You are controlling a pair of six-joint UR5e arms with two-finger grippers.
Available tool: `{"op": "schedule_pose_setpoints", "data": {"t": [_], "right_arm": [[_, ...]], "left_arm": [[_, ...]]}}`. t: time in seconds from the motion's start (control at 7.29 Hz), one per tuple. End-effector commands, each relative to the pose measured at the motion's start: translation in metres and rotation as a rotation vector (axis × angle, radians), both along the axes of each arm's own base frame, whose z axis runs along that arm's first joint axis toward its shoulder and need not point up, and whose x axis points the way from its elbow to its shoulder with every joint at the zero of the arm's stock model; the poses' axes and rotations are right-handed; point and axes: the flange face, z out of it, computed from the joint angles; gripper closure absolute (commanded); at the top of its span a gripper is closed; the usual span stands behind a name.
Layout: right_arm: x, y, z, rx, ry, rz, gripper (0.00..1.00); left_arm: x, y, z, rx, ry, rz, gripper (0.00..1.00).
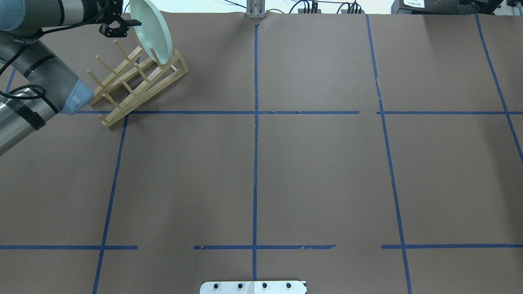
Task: Place plate on table
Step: 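Reach the left gripper toward the pale green plate in the wooden rack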
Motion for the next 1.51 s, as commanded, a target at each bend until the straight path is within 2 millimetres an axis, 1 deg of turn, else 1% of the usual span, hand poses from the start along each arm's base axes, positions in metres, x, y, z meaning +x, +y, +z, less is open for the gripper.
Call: {"op": "schedule_pose_setpoints", "data": {"t": [0.0,0.14,0.55,0.69,0.82,0.96,1.1,1.24,1.37], "right_arm": [[0.0,0.0,0.0,0.0,0.0,0.0,0.0],[0.0,0.0,0.0,0.0,0.0,0.0,0.0],[0.0,0.0,0.0,0.0,0.0,0.0,0.0],[0.0,0.0,0.0,0.0,0.0,0.0,0.0],[0.0,0.0,0.0,0.0,0.0,0.0,0.0],[0.0,0.0,0.0,0.0,0.0,0.0,0.0],[0.0,0.0,0.0,0.0,0.0,0.0,0.0],[0.0,0.0,0.0,0.0,0.0,0.0,0.0],[0.0,0.0,0.0,0.0,0.0,0.0,0.0]], "left_arm": [[0.005,-0.003,0.006,0.089,-0.098,0.015,0.15],[0.005,-0.004,0.009,0.098,-0.111,0.018,0.19],[0.012,-0.017,0.0,0.109,-0.122,0.018,0.2],[0.017,-0.026,-0.002,0.102,-0.128,0.017,0.28],[0.017,-0.026,-0.004,0.105,-0.128,0.017,0.62],[0.015,-0.026,-0.007,0.138,-0.15,0.018,1.0],[0.014,-0.025,-0.009,0.144,-0.148,0.019,1.0],[0.006,-0.018,-0.02,0.169,-0.138,0.014,1.0],[-0.006,-0.001,-0.027,0.197,-0.122,0.028,1.0]]}}
